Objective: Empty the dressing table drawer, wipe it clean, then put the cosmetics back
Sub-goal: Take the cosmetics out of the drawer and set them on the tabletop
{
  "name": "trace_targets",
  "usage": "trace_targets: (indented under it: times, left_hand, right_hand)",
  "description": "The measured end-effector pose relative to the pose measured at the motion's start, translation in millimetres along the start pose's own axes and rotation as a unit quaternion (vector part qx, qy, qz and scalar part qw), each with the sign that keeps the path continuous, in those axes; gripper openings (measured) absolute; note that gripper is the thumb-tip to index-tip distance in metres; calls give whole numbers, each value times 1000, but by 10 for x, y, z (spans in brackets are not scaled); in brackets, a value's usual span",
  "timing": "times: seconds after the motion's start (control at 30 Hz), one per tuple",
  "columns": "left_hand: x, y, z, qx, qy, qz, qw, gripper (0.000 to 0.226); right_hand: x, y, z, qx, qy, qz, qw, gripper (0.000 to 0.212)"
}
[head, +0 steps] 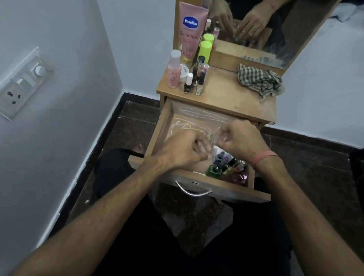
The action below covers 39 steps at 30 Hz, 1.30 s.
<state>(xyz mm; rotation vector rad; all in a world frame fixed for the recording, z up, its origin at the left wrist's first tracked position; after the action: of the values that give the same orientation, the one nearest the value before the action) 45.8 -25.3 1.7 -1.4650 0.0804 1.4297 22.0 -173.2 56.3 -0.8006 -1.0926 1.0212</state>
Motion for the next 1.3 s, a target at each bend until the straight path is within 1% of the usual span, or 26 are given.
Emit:
trace_targets:
  times: [0.03,0.13,0.27,0.3,0.37,0.5,0.67,0.73,0.87,0.93,1.0,1.1,1.2,1.3]
  left_hand:
    - [15,108,15,16,-6,13,1000,12]
    - [-4,301,24,48,-17,35,998,12]
    - [-64,379,52,82,-42,60,994,28]
    - [-100,383,64,92,-38,58,993,33]
    - [-139,406,76,106,-26,56,992,33]
    - [-184,409,60,83,-13,-22,996,28]
    - [-267,433,60,75,7,-117,990,29]
    - [-284,376,84,70,13,-118,990,28]
    - [-291,62,139,57,10,-70,996,30]
    - [-341,-168,142,49,12,-61,997,29]
    - [-455,-431,115,33,20,-63,997,26]
    - [-716,-843,28,-2,41,-73,997,28]
    - [-1031,-1275,-155,-83,62,-101,990,32]
    - [-1288,-1652,-393,-179,67,-146,971,29]
  right_hand:
    - [-48,65,71,17,6,5,1000,3]
    - [-124,159,206,39,15,18,999,14]
    - [-148,158,255,40,17,39,998,24]
    - [-150,151,264,39,18,44,998,24]
    - [-141,145,280,36,18,47,998,22]
    - [-125,164,305,32,13,41,999,17]
    - [-140,162,329,24,15,20,999,11]
    - [-176,124,314,19,16,-6,1000,7]
    - [-195,-129,258,-5,-3,-58,998,8]
    - [-164,-334,241,-24,-20,-91,995,9]
    - [-125,-590,206,-57,-35,-114,991,9]
    - [-65,-1022,100,-129,-49,-103,985,7]
    - [-13,-1459,7,-216,-51,-96,970,6]
    - [-18,-1759,-171,-283,-37,-98,953,7]
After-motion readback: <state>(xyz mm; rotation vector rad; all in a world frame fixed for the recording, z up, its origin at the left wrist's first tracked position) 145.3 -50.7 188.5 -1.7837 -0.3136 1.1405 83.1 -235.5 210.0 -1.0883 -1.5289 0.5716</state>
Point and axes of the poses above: each hand's wrist, its own z-axis away from the middle knuckle, its own y-axis out of the palm, x = y × z, the point moved 9 cm from there along -z, towards the middle knuckle, and after that the axes turned 7 degrees about x, right-handed, at the moved point
